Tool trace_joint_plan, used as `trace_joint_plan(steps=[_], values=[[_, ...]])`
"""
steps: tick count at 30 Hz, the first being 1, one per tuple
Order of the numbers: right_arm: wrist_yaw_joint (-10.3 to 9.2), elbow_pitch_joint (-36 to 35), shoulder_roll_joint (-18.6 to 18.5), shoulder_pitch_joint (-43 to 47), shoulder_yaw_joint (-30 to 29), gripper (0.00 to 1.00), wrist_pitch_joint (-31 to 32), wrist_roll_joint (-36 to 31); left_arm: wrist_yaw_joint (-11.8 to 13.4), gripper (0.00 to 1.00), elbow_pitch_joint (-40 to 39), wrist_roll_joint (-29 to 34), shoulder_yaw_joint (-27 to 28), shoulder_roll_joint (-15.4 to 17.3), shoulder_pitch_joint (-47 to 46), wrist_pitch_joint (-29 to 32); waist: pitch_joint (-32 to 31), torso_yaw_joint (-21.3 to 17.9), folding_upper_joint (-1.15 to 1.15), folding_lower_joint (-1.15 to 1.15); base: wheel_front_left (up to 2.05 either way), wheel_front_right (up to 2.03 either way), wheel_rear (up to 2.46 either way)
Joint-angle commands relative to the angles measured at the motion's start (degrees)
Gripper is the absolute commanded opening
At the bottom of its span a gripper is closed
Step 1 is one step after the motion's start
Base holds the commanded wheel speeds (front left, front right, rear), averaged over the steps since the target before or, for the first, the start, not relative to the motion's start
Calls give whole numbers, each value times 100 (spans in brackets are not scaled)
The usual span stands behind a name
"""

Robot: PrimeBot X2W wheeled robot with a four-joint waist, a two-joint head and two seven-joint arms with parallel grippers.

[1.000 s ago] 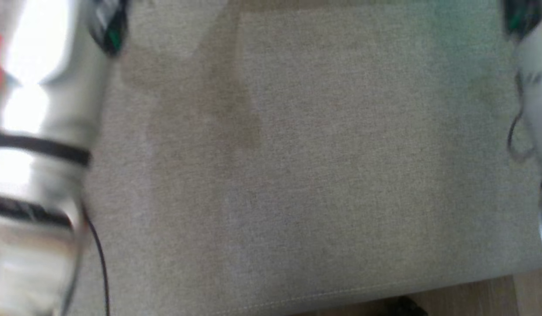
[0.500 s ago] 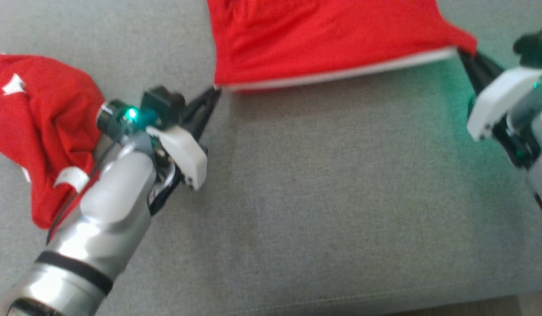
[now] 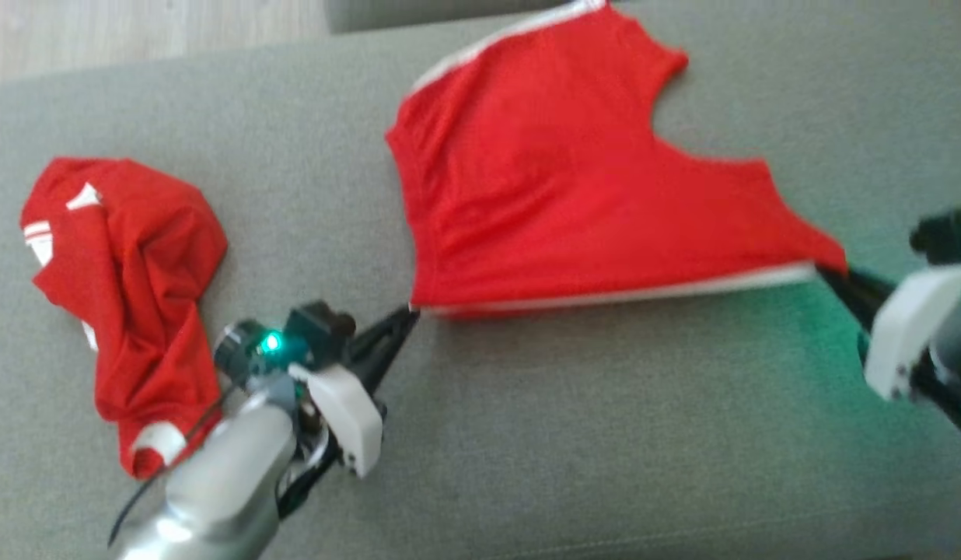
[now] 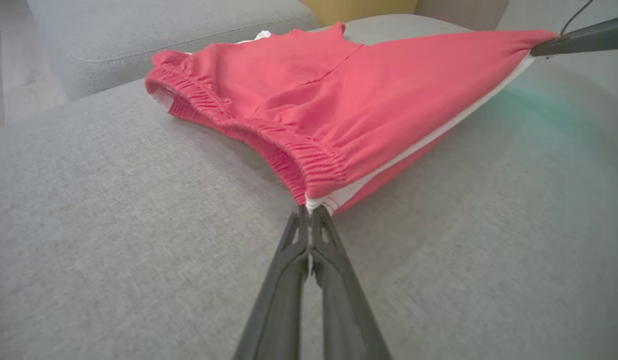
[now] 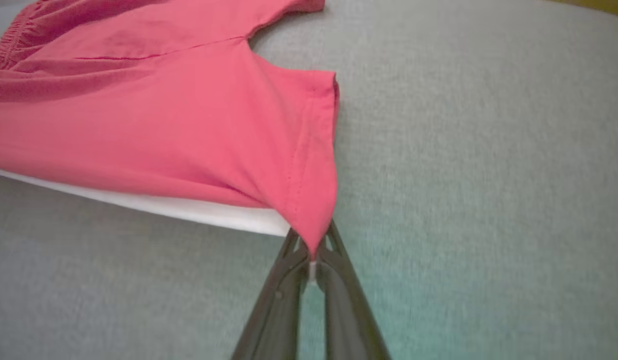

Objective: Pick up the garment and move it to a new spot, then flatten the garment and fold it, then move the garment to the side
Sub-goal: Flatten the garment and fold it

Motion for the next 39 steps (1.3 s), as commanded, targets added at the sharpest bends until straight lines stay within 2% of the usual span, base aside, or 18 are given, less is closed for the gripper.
trace_joint_plan(steps=[1,7,14,19,24,32,39], values=[[-6,-32,-404,177,-52,0,4,57,17,0,-96,-36,211,318,-108,-70,-141,-30,0,0,0,0,0],[-6,-609,-813,980,-65,0,339,426,20,0,-649,-249,-47,558,583,154,-449,-159,0,0,0,0,0],[-6,-1096,-1116,1292,-645,0,328,452,295,0,-1429,-314,29,790,771,333,-369,-167,0,0,0,0,0],[-6,-1279,-997,1009,-1113,0,449,137,402,0,-1723,-328,145,787,517,422,-81,-69,0,0,0,0,0],[-6,-1281,-714,420,-1503,0,844,-170,439,0,-1737,-368,324,778,138,439,287,83,0,0,0,0,0],[-6,-963,-374,-624,-1768,0,1422,-741,299,0,-1510,-328,345,511,-651,461,878,465,0,0,0,0,0],[-6,-746,-227,-1588,-1741,0,1727,-1129,186,0,-1172,-287,327,275,-1373,446,1370,735,0,0,0,0,0]])
